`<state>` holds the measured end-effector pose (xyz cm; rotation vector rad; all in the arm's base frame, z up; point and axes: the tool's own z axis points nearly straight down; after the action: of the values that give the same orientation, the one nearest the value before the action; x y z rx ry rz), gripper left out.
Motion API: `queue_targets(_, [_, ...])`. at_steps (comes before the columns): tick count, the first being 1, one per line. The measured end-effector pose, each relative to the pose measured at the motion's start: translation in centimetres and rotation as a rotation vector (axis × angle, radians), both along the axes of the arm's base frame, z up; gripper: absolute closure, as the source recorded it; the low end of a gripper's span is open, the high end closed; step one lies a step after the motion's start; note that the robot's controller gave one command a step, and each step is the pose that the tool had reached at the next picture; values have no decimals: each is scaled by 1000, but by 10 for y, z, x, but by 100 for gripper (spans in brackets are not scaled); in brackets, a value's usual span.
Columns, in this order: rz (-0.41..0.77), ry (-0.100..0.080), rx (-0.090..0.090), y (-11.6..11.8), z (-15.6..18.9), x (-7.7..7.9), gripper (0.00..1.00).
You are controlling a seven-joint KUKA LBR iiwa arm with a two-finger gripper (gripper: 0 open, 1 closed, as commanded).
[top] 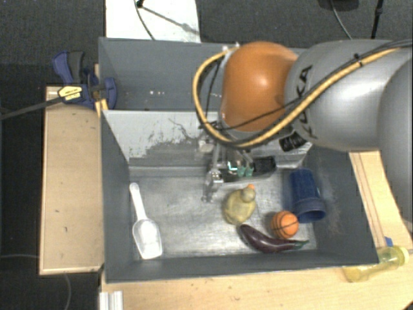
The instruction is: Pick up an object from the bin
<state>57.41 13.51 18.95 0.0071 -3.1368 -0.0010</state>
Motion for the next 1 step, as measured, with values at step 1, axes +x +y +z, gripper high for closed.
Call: queue_targets(1, [-3, -8, 1, -1, 4, 2, 0])
